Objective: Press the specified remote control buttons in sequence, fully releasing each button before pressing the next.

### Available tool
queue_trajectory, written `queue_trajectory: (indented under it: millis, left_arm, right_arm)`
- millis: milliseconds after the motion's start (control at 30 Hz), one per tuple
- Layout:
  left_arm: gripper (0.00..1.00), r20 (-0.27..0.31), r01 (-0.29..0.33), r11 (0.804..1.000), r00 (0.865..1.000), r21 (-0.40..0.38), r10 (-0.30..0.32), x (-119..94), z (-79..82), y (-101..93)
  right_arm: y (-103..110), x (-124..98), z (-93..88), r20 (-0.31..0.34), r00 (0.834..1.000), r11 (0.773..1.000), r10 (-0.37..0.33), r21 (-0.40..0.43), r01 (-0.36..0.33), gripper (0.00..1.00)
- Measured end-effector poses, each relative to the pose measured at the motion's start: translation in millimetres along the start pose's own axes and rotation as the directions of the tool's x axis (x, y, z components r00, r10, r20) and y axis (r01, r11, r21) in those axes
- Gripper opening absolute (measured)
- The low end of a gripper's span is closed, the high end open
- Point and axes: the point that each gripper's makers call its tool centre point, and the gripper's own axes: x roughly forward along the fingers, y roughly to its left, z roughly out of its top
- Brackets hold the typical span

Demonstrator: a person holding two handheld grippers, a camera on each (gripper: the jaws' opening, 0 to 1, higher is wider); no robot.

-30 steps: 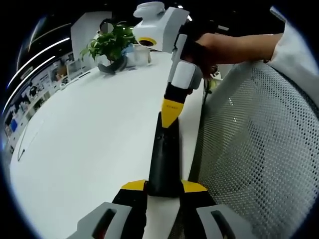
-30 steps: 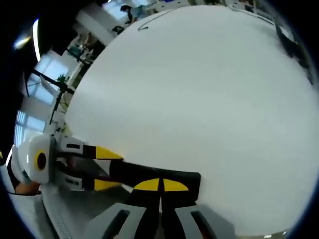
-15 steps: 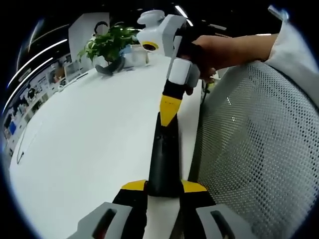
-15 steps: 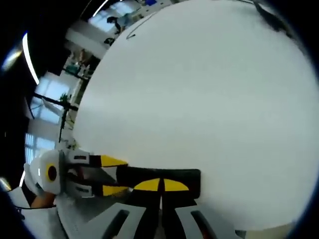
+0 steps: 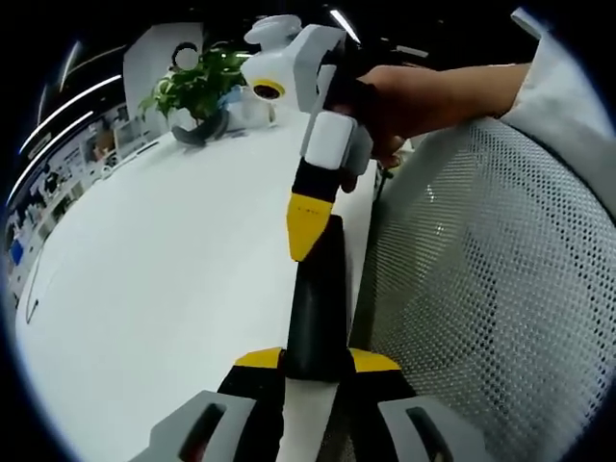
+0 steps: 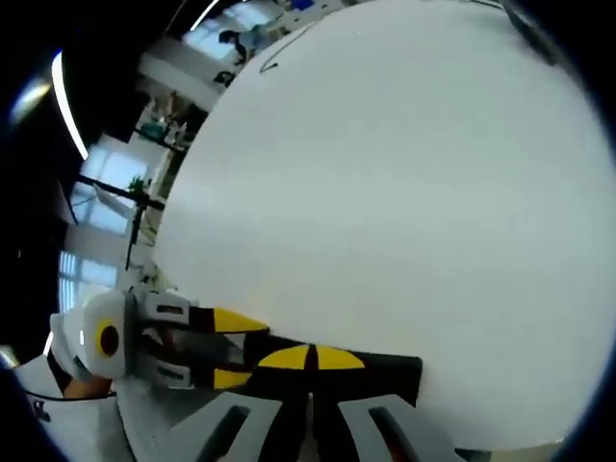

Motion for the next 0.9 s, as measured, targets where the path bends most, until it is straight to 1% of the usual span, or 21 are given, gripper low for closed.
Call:
queue_trajectory:
  millis: [100, 300, 433, 667, 833, 900]
  left_arm:
    - [0.23, 0.001, -0.004, 1.000, 1.000, 0.009, 0.004, 0.1, 0.0, 0.0]
    - [0.24, 0.003, -0.012, 1.000, 1.000, 0.012, 0.012, 0.9, 0.0, 0.5]
    - [0.24, 0.008, -0.011, 1.000, 1.000, 0.007, 0.010, 1.1, 0.2, 0.6]
    - [0.24, 0.013, -0.014, 1.000, 1.000, 0.007, 0.014, 0.9, 0.3, 0.2]
    - [0.24, 0.016, -0.016, 1.000, 1.000, 0.009, 0.015, 1.3, 0.6, 0.8]
    - [0.24, 0.014, -0.017, 1.000, 1.000, 0.018, 0.017, 1.3, 0.9, 0.8]
  right_arm:
    - [-2.5, 3.1, -4.5, -0.029, 0.999, 1.000, -0.019, -0.019, 0.018, 0.00]
    - [-3.0, 2.1, -4.8, -0.025, 1.000, 1.000, -0.017, -0.026, 0.016, 0.00]
    - [-2.0, 2.6, -5.4, -0.022, 0.999, 0.998, -0.025, -0.065, 0.024, 0.00]
    - [-3.1, 4.0, -4.9, -0.017, 0.999, 0.995, -0.035, -0.090, 0.033, 0.00]
    - [-3.4, 4.1, -4.1, -0.016, 0.999, 0.995, -0.039, -0.094, 0.037, 0.00]
    - [-4.6, 3.2, -3.8, -0.010, 1.000, 0.997, -0.024, -0.069, 0.023, 0.00]
